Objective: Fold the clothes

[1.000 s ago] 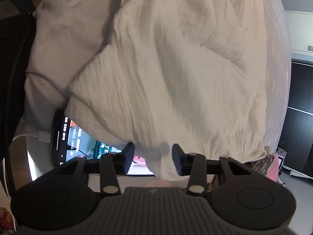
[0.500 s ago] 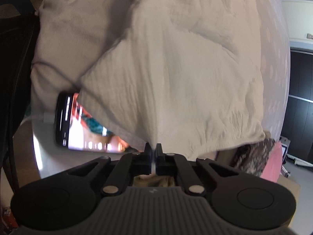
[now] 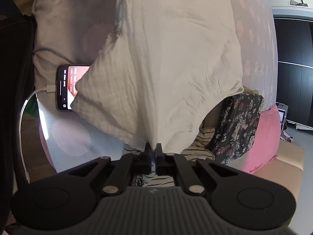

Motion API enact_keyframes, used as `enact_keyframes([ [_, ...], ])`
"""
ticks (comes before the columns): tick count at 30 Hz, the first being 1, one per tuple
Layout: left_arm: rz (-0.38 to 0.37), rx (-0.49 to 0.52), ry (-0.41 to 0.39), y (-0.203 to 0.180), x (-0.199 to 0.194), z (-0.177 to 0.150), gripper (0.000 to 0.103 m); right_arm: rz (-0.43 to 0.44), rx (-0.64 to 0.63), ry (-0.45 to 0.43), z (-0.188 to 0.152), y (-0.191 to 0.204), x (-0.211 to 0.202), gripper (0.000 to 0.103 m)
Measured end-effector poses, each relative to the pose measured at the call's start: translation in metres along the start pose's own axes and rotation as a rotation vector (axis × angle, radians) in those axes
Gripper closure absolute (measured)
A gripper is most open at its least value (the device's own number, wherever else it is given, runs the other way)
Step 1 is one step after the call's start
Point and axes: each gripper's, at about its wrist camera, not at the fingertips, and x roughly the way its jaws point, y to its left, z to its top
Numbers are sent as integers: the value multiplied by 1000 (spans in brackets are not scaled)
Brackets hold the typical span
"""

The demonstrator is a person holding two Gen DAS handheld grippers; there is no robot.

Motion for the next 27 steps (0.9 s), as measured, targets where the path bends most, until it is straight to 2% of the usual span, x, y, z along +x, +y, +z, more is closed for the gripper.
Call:
enact_keyframes([
  [4,21,-12,-12,6,-3,6,102,-33,44,-17,5,-12,-2,100],
  [6,32,-11,-16,7,0,10,102,-77,66,-20,10,-21,1,100],
  [9,59,16,5,3,30,27,102,-134,128,-26,17,-38,9,100],
  [20,164,106,96,-10,150,90,102,-224,491,-74,55,-139,53,100],
  [27,218,162,162,-22,224,130,102,-237,651,-86,86,-210,91,100],
])
